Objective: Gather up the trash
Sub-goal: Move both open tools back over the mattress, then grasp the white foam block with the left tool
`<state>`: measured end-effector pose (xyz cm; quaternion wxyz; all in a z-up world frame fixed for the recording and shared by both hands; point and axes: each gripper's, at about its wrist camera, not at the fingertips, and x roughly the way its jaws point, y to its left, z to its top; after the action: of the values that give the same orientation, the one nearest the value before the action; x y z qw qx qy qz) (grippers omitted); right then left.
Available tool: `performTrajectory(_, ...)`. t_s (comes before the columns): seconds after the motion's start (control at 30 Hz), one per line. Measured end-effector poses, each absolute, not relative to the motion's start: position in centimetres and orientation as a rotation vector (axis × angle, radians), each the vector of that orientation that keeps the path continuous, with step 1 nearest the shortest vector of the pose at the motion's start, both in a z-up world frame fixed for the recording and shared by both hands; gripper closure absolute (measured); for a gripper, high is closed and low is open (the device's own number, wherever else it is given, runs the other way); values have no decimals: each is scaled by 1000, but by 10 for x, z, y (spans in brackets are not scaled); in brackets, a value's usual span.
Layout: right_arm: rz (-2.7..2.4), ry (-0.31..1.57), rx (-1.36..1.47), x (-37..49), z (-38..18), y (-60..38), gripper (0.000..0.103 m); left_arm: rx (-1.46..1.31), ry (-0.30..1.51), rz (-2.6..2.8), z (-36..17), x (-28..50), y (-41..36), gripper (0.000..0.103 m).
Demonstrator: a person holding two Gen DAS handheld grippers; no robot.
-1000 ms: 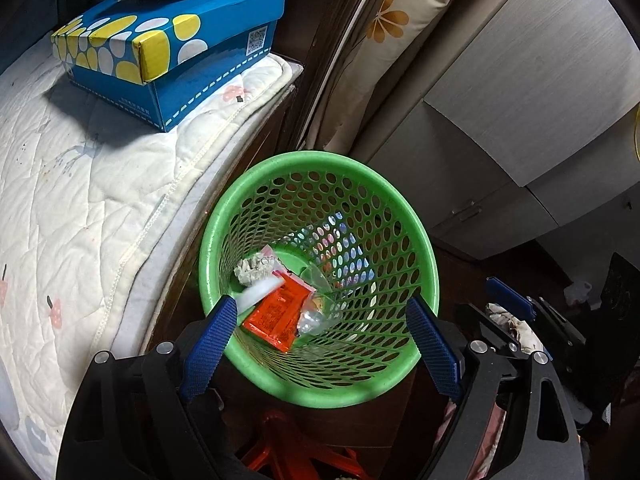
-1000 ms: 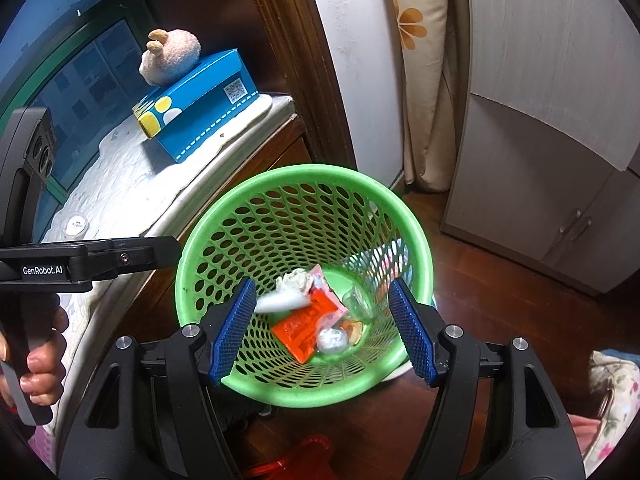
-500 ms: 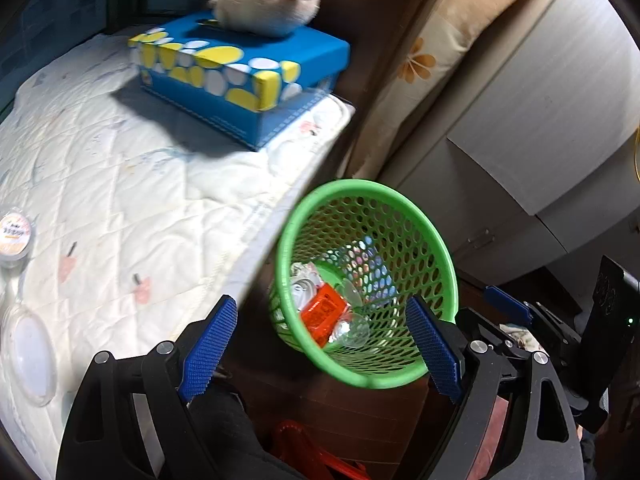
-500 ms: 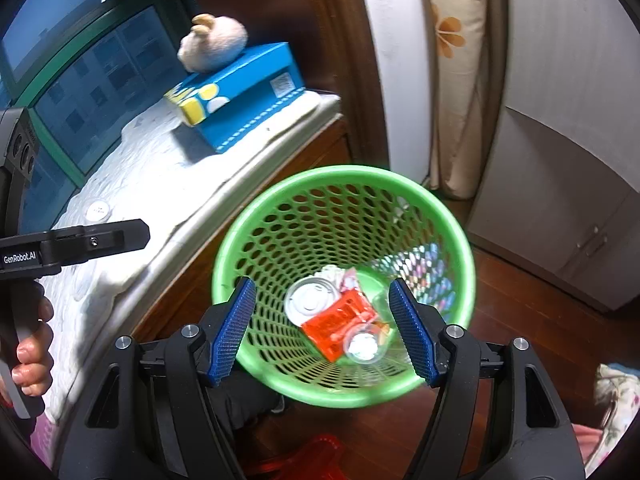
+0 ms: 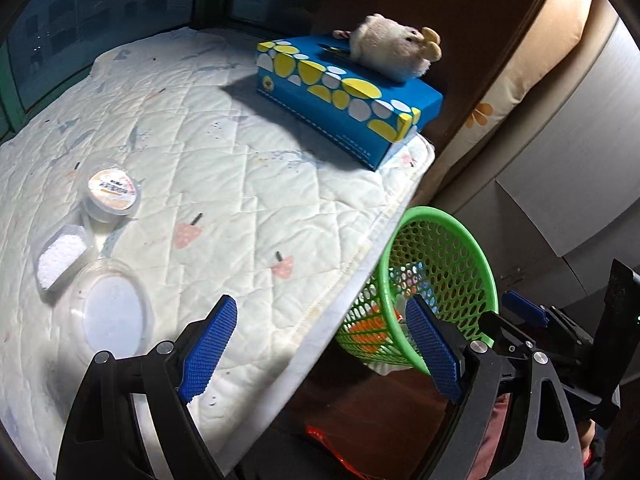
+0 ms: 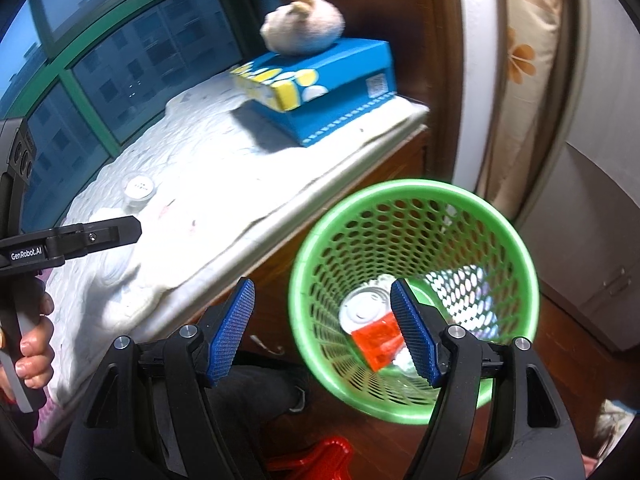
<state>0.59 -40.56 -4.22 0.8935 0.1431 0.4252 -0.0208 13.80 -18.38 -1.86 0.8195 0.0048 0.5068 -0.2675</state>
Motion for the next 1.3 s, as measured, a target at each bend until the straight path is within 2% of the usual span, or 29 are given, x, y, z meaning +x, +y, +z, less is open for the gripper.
performTrajectory(0.3, 48, 880, 256, 31, -35, -365, 25, -42, 1037, -399, -17, 156, -104, 20)
performTrajectory(0.57, 119, 887, 228, 48, -34, -330, 25, -159, 1067, -250, -24, 181, -42, 20)
performTrajectory(1.3, 196, 925, 240, 65, -49, -307, 25, -350, 1233, 31, -55, 245, -15, 20)
